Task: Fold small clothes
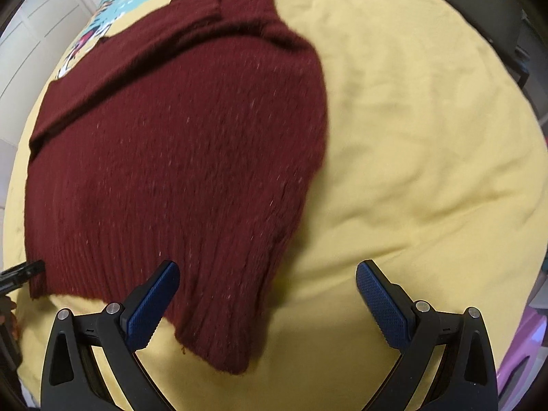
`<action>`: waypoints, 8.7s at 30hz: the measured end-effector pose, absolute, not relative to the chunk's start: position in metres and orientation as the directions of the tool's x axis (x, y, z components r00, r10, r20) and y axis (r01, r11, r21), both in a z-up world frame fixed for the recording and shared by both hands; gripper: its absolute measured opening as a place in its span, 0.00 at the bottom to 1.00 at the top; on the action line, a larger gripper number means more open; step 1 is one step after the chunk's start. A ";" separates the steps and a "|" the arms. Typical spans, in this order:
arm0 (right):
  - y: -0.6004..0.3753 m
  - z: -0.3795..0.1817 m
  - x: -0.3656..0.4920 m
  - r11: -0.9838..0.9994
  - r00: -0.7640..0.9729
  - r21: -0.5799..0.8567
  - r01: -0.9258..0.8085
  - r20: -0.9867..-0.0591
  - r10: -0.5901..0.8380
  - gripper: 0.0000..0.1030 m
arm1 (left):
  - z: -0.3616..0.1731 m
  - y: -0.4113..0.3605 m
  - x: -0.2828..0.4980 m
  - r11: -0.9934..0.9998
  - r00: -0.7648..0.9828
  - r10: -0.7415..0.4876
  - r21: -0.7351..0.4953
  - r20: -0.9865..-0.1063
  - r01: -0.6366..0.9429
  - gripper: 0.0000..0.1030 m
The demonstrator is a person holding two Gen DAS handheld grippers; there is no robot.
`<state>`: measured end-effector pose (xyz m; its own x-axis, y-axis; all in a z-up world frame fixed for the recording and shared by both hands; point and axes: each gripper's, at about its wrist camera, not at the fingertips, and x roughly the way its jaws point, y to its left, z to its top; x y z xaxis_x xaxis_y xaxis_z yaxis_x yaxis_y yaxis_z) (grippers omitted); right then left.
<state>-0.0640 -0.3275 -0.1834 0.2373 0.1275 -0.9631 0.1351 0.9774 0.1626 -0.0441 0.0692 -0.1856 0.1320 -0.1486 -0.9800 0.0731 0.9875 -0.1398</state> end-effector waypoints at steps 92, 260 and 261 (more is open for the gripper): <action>-0.242 -0.167 0.131 0.998 0.529 0.041 -0.049 -0.847 0.061 1.00 | -0.157 -0.013 0.141 0.983 0.501 -0.062 0.033 -0.863 0.180 0.99; -0.382 -0.092 0.121 0.934 0.340 0.353 0.061 -0.887 0.313 0.79 | -0.093 -0.084 0.170 0.955 0.251 -0.266 -0.219 -0.931 0.202 0.99; -0.387 -0.084 0.121 0.935 0.358 0.348 0.064 -0.883 0.304 0.79 | -0.089 -0.089 0.173 0.954 0.257 -0.266 -0.217 -0.929 0.206 0.99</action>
